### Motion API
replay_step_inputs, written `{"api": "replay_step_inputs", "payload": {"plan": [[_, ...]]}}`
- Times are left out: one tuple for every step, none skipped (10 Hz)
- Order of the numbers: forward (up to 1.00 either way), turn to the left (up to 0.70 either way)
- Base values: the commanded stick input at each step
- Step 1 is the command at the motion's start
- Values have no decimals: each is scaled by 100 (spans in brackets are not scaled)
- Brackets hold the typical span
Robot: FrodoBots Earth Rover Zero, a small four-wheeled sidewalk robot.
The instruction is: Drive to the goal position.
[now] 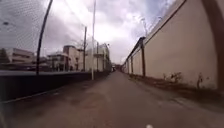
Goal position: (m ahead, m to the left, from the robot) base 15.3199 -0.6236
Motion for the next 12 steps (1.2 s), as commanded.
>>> {"api": "replay_step_inputs", "payload": {"plan": [[70, 0], [70, 0], [70, 0], [70, 0], [70, 0], [70, 0], [70, 0], [70, 0], [70, 0], [70, 0], [70, 0], [70, 0]]}}
